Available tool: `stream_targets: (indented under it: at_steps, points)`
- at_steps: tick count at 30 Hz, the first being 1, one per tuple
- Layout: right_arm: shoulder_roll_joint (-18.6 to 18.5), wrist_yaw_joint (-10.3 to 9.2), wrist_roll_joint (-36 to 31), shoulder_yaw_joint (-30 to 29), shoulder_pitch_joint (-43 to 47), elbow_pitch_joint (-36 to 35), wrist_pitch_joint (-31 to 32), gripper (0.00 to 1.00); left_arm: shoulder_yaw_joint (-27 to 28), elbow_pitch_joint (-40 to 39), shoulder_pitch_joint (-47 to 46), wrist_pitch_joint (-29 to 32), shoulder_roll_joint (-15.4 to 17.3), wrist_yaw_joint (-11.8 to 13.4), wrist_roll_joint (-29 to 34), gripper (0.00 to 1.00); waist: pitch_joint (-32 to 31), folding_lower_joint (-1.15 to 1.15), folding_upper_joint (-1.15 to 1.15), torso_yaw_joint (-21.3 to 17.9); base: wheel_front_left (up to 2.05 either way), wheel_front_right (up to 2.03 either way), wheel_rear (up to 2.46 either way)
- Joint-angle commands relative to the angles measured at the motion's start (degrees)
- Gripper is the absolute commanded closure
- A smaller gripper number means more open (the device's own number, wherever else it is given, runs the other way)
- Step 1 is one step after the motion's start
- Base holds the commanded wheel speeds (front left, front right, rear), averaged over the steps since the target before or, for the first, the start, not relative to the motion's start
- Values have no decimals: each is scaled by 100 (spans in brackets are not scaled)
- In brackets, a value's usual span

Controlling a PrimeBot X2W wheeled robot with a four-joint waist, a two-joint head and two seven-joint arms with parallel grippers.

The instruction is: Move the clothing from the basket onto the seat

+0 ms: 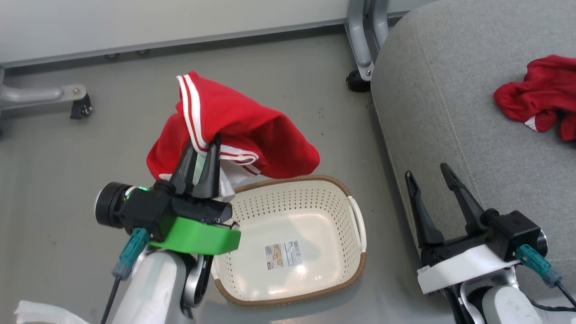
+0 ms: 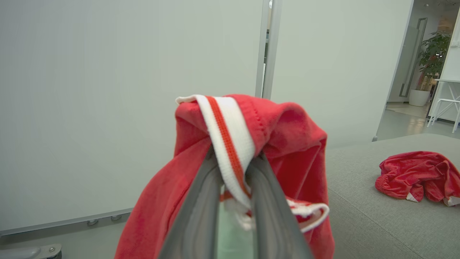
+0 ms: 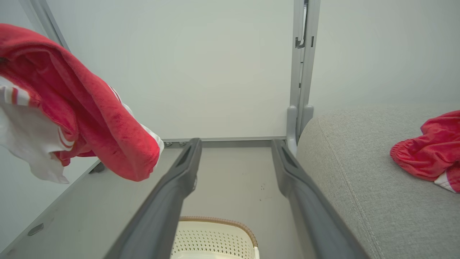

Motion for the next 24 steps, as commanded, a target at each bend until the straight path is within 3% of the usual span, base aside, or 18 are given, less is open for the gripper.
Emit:
stream_targets:
  at_steps: [1, 24]
  points:
    - [-11, -2, -6, 17, 113, -18, 29, 0, 39, -70, 132, -19, -16, 8, 39, 100, -315, 1, 0, 16, 0, 0, 0]
    - [100, -2, 36, 138, 474, -213, 228, 0, -76, -284, 569, -19, -47, -54, 118, 100, -576, 1, 0, 79, 0, 0, 0]
